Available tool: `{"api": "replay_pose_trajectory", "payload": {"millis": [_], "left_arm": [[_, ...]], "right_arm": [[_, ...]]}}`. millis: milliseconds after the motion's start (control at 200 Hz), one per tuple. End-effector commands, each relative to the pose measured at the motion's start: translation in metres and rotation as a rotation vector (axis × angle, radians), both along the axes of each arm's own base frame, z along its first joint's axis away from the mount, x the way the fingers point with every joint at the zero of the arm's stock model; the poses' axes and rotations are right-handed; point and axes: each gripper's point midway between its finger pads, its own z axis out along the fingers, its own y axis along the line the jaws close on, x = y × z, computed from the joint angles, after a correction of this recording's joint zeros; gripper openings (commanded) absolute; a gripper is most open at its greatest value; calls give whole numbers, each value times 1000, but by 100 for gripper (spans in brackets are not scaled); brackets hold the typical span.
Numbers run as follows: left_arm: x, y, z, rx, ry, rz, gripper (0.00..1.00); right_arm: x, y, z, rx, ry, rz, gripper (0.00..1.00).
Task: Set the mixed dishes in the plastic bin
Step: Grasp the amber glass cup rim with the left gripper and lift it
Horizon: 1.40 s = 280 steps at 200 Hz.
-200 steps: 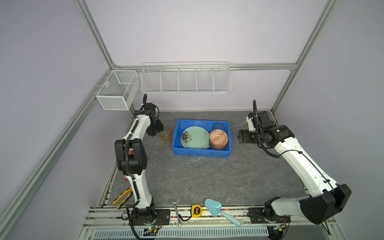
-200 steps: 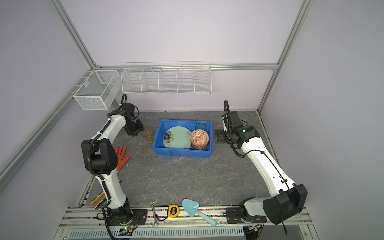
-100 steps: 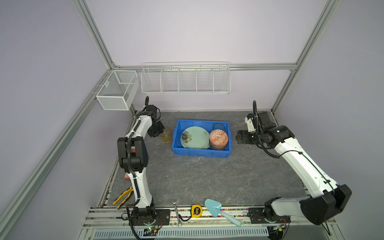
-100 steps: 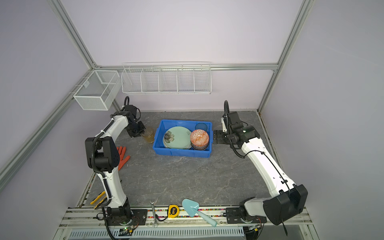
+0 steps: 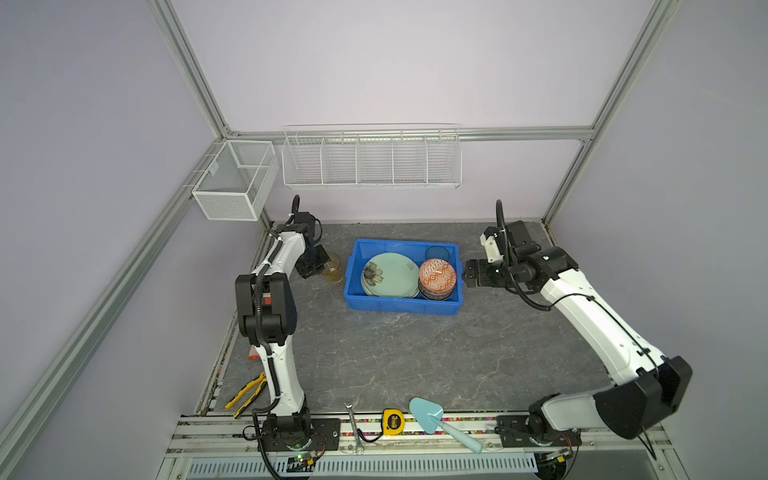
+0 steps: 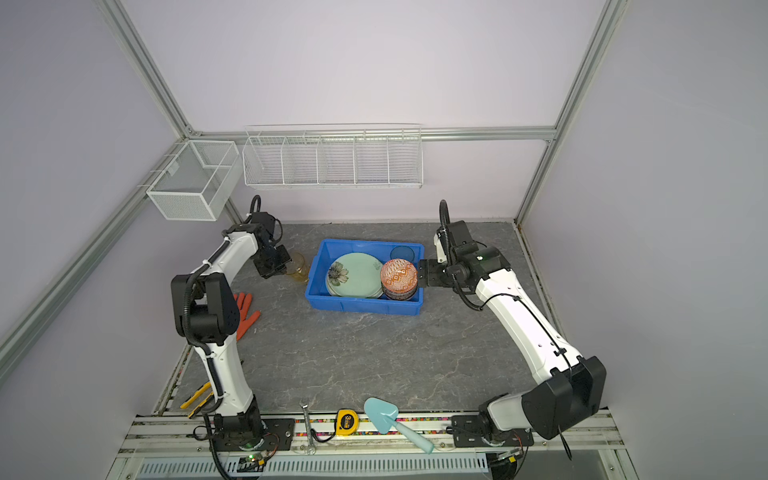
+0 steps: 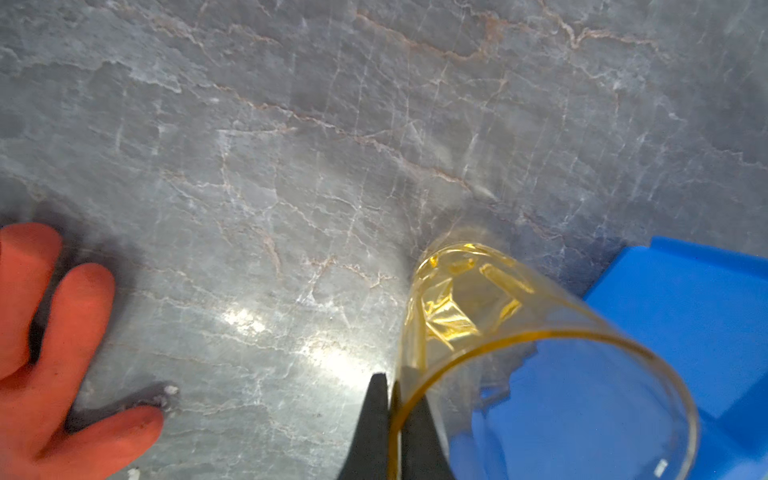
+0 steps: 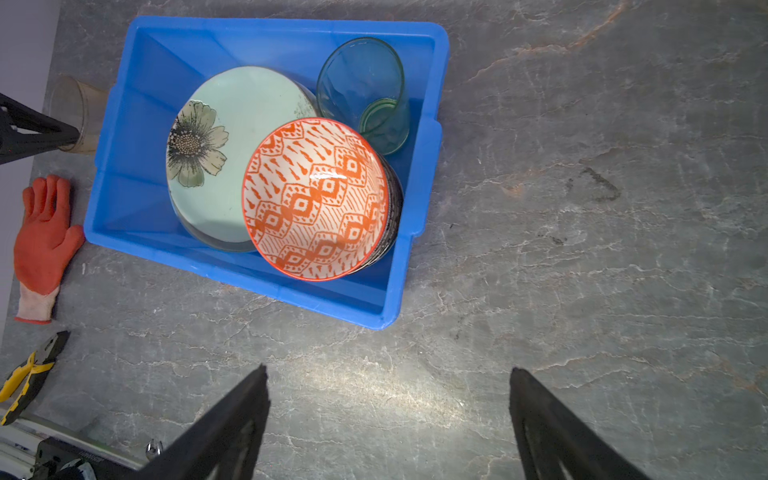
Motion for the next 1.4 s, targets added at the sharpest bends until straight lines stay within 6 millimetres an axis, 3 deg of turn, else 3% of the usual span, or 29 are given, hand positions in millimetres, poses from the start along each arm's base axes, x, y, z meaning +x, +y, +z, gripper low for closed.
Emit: {"api": "replay_pose_trajectory", "payload": {"millis": [0,315,540,655,920,1395], "left_arm": [[-20,7,28,53,-5,-24,0],[-77,15,74,119,3,-80,0],[-124,-10,96,98,-21,-143,0],[-141,-29,94,26,-35,-154,0],[-156,-79,91,-89,-81,-200,0],[-174,-138,59,-84,1,-328,0]], "right_arm": [[8,22,14,33,-34,50,92],[22,94,22,56,-44,205,92],[19,143,21,90,-28,297,93],[7,165,13,109,3,338,94],[-21,198,-3,127,48,391,96],[-44,217,-32,95,97,388,100]]}}
